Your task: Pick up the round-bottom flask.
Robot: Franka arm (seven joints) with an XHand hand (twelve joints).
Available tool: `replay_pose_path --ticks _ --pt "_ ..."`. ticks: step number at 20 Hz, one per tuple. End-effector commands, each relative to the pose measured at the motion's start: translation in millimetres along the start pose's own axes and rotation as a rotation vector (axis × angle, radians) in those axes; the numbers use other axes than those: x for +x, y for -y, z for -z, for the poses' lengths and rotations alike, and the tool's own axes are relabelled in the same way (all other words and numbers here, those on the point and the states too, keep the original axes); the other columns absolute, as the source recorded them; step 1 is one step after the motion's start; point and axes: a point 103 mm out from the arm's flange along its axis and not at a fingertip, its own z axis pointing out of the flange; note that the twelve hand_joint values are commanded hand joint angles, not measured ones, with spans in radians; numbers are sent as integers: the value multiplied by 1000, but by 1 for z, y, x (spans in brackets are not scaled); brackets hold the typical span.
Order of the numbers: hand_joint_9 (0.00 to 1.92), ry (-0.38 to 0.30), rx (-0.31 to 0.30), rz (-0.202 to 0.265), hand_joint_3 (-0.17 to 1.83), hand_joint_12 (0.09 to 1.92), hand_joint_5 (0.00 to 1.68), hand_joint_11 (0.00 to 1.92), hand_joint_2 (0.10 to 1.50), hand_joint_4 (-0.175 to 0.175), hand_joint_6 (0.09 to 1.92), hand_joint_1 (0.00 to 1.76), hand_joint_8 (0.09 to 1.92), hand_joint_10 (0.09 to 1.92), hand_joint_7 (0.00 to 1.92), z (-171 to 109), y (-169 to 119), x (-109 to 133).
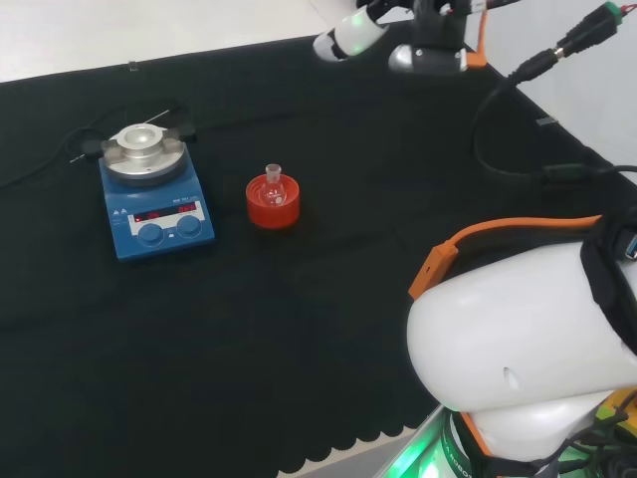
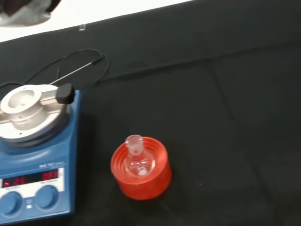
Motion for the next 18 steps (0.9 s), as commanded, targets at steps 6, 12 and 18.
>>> replay_pose_path --ticks 6,12,18 --pt "316 -93 -18 -30 783 1458 407 0 429 -159 149 772 845 891 369 -35 -7 29" --pt "325 -99 -3 -7 788 1462 378 0 421 -160 229 786 849 885 372 -40 -27 20" --pt "356 -100 30 22 798 1500 282 1 414 -164 480 792 864 893 378 -49 -44 14"
